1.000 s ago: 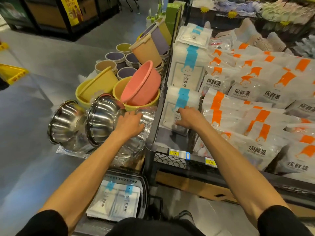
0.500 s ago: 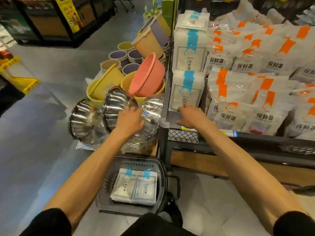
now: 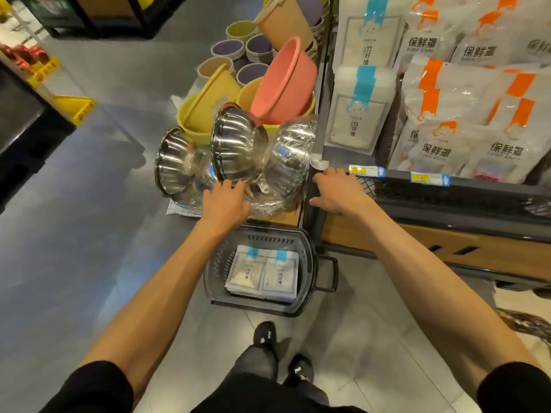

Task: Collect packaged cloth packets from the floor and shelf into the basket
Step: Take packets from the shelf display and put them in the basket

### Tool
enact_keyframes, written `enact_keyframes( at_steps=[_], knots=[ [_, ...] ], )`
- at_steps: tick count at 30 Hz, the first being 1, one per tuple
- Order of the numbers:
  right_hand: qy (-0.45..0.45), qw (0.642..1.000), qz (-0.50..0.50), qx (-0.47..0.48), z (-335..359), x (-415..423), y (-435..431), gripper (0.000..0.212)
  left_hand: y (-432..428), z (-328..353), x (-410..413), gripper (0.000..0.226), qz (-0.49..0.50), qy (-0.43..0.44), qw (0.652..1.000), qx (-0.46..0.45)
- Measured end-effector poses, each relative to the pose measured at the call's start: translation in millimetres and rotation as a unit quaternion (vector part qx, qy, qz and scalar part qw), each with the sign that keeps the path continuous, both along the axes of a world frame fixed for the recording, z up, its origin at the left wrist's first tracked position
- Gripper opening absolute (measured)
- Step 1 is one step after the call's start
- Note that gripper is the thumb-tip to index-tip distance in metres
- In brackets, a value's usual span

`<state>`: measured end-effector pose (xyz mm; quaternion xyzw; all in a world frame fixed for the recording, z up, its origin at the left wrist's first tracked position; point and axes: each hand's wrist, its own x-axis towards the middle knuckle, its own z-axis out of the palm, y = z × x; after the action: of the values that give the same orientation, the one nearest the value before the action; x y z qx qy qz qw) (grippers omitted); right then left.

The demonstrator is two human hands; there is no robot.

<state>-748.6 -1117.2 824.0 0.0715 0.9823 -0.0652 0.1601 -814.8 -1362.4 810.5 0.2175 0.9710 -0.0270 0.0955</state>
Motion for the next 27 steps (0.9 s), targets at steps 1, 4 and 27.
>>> enact_keyframes(
  at_steps=[1,4,27],
  knots=[
    [-0.007,1.0,0.001,-0.006,-1.5,1.8,-5.7,0.058,-5.1,-1.2,2.3,0.046,0.008,-0.007,1.0,-0.003],
    [-0.016,1.0,-0.001,-0.019,-8.4,3.5,-23.6,0.061,-25.1,-7.3,5.4,0.047,0.018,-0.011,1.0,0.011],
    [-0.084,0.983,-0.148,-0.066,-332.1,-36.2,-141.2,0.061,-139.3,-319.5,-82.3,0.046,-0.008,-0.108,0.994,0.013]
  ],
)
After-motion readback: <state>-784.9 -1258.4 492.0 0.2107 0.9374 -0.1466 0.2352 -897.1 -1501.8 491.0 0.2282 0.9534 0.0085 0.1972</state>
